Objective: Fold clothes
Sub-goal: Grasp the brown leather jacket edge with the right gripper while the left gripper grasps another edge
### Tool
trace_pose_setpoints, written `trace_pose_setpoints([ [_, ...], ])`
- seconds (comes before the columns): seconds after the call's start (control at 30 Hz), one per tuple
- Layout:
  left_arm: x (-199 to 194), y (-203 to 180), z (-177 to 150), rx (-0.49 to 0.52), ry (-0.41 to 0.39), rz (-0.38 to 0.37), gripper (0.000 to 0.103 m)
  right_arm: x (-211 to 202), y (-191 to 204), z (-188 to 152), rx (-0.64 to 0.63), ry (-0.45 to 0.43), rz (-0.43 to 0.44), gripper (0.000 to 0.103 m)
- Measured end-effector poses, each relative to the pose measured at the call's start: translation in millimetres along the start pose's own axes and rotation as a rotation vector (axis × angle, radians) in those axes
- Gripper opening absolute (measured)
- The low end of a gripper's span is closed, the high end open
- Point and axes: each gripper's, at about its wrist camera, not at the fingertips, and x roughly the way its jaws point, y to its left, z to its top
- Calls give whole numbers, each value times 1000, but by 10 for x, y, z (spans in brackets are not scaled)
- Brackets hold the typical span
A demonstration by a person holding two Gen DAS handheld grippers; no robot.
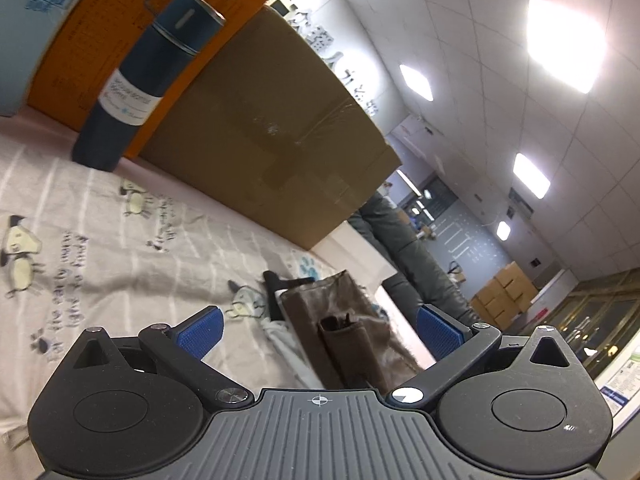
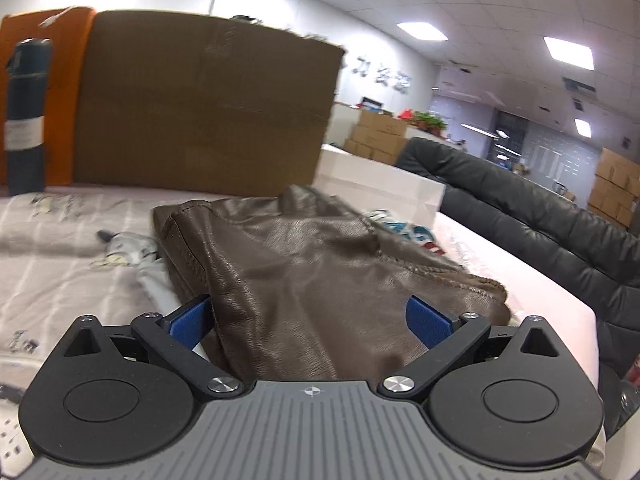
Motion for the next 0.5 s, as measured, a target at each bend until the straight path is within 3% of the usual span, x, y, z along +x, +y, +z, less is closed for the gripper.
trace_pose_setpoints([
  [0.2, 277, 67, 55, -59, 43, -38, 103, 36, -262, 15, 183, 10, 28, 100],
  [0.33, 610, 117, 45, -143, 102, -104, 103, 246, -96, 88, 144, 49, 59, 97],
  [0.37, 703, 127, 35, -166, 117, -118, 103, 323, -30, 98, 116, 63, 65, 92],
  [0.43, 877, 153, -1, -211, 140, -146, 103, 421, 34, 107, 88, 71, 72, 69],
  [0.47, 956, 167, -20, -231, 145, -163, 103, 424, -10, 109, 126, 63, 87, 41],
  [0.5, 1034, 180, -42, -252, 150, -180, 103, 419, -71, 109, 179, 55, 106, 19],
])
